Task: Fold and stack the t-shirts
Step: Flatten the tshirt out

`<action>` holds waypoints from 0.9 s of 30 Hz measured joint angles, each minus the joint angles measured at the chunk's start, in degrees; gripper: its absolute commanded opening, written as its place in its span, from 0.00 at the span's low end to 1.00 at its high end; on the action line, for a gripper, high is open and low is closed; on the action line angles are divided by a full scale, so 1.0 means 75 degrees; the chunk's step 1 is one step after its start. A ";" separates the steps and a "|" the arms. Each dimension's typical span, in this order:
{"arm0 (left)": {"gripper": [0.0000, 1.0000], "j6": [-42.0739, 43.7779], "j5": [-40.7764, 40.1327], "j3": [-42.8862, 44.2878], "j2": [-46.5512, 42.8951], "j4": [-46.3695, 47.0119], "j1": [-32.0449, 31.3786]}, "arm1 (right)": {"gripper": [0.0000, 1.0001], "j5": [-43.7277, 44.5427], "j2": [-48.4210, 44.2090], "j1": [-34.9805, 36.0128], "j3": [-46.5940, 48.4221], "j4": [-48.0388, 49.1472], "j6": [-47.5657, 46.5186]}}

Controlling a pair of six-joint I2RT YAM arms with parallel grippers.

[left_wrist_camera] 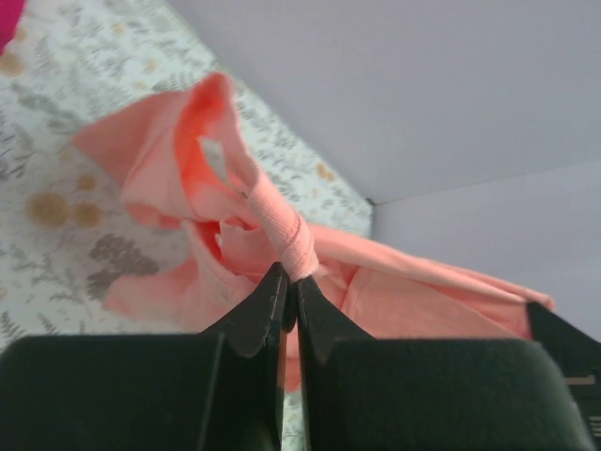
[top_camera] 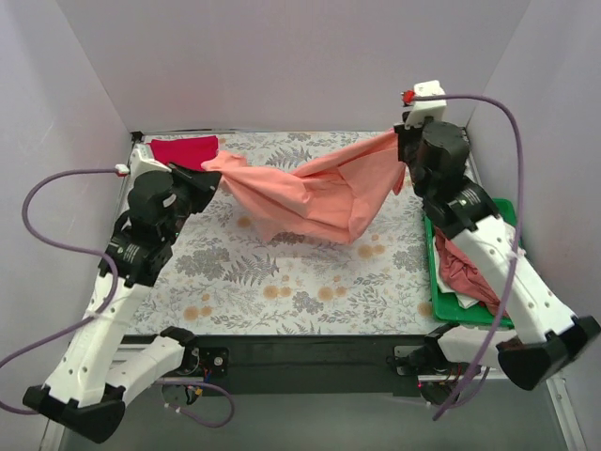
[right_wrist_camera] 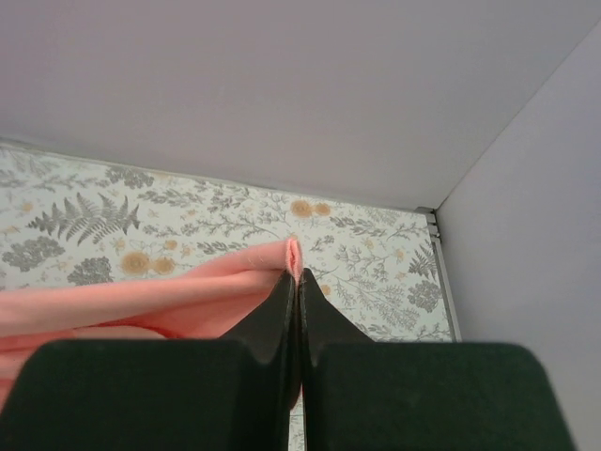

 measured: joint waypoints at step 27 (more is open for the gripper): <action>0.00 -0.0166 -0.1638 -0.0166 0.0364 0.0140 0.0102 | 0.01 -0.0731 -0.2728 -0.0079 -0.3086 -0.0592 0.1603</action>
